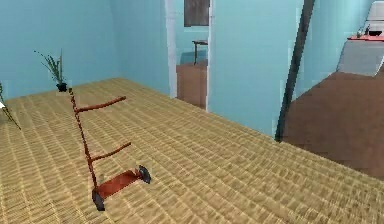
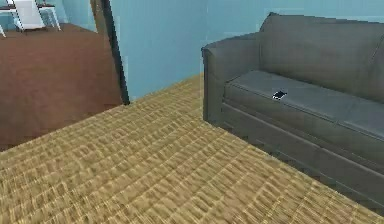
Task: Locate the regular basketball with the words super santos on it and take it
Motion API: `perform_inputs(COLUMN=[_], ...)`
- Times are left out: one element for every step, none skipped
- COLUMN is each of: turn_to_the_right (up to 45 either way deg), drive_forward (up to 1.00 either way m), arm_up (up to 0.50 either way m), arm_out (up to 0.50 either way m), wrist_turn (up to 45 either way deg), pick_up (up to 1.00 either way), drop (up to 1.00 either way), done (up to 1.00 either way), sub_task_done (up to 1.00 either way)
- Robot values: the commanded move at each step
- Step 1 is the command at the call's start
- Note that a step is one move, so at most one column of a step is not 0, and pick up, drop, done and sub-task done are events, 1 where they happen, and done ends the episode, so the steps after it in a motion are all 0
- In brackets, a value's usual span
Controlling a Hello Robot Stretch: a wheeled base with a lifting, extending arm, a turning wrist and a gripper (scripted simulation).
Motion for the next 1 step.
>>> perform_inputs(turn_to_the_right=[0.0], drive_forward=[1.00], arm_up=[0.00], arm_out=[0.00], wrist_turn=[0.0], pick_up=[0.00], drop=[0.00], done=[0.00], sub_task_done=[0.00])
